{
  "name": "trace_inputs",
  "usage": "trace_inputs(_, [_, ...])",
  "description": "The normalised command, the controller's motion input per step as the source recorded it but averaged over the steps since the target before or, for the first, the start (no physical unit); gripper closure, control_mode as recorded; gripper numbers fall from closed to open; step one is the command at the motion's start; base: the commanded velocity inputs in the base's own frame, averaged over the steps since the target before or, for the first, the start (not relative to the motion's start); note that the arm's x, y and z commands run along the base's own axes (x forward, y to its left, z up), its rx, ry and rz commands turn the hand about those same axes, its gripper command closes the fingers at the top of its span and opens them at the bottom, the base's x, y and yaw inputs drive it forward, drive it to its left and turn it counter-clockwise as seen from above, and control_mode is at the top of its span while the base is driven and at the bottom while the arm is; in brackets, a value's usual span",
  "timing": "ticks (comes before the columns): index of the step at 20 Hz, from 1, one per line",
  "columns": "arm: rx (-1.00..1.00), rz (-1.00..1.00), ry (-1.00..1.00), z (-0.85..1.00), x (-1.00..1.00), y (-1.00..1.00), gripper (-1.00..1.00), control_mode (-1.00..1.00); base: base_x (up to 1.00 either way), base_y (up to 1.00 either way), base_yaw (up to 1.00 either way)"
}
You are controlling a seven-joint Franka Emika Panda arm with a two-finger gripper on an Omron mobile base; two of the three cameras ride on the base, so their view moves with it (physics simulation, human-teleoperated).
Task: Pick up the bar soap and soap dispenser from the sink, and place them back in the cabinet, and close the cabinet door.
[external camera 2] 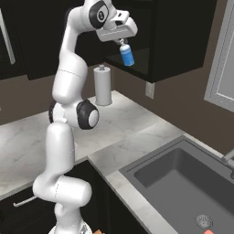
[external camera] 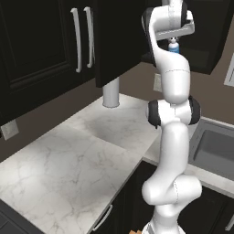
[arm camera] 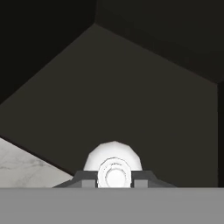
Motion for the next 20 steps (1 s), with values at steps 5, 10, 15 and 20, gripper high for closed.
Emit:
trace_inputs(5, [0.01,0.0,0.12,0.0,0.0,0.0,1.0,-1.0,0.0,0.0,0.0])
trace_inputs(10, [0.0,0.0,0.06,0.0,0.0,0.0,1.0,-1.0,0.0,0.0,0.0])
trace_inputs(15, [0.0,0.0,0.01,0.0,0.0,0.0,1.0,-1.0,0.0,0.0,0.0])
trace_inputs(20, [0.0,0.0,0.0,0.0,0.0,0.0,1.0,-1.0,0.0,0.0,0.0])
